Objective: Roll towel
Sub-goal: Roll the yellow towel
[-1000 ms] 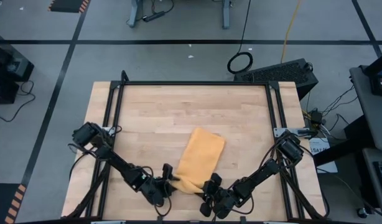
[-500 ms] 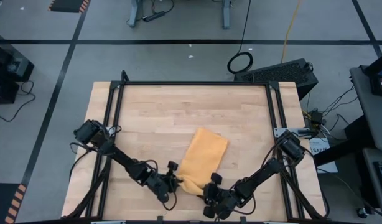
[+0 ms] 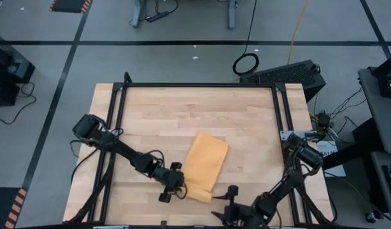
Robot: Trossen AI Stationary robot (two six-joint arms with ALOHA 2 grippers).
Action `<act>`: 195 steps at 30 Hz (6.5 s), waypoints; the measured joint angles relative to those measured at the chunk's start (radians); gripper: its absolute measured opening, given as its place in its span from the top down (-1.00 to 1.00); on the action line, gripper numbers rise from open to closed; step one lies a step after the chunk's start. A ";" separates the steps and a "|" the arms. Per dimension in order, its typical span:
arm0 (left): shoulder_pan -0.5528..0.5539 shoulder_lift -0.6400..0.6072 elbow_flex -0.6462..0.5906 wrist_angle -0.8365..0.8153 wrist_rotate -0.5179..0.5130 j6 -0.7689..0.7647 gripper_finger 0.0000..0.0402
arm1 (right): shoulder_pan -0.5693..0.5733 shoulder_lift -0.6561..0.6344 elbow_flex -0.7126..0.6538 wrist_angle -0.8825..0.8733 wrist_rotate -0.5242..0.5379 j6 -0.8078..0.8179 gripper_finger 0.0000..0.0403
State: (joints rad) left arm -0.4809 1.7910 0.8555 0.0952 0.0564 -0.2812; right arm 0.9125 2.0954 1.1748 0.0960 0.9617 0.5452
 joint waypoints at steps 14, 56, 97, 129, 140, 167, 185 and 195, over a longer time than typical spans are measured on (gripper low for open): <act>0.115 0.021 0.002 0.035 0.272 -0.083 0.83 | -0.068 0.125 0.002 0.349 0.115 -0.298 -0.32; 0.084 -0.001 0.003 -0.003 0.171 -0.234 0.01 | -0.108 0.125 0.003 0.003 -0.014 0.216 0.49; -0.126 0.057 0.006 0.029 -0.195 -0.256 0.86 | -0.179 0.125 0.003 0.096 -0.192 -0.192 0.55; -0.179 0.059 0.004 0.076 -0.189 -0.594 0.86 | -0.159 0.056 -0.002 0.073 -0.298 -0.051 -0.10; -0.170 0.059 0.004 0.085 -0.184 -0.679 0.86 | 0.000 -0.001 -0.002 0.091 0.000 -0.239 -0.28; -0.122 0.059 0.003 0.098 -0.126 -0.628 0.81 | -0.174 0.111 0.000 0.215 -0.169 -0.014 0.51; -0.136 0.059 0.003 0.103 -0.162 -0.595 0.79 | -0.063 0.111 0.000 0.174 0.005 -0.062 -0.35; -0.136 0.059 0.003 0.105 -0.166 -0.594 0.79 | -0.141 0.125 0.000 0.190 -0.082 -0.021 -0.14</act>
State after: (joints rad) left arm -0.6170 1.8503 0.8585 0.2000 -0.1093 -0.8749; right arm 0.7714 2.2200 1.1744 0.2863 0.8799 0.5244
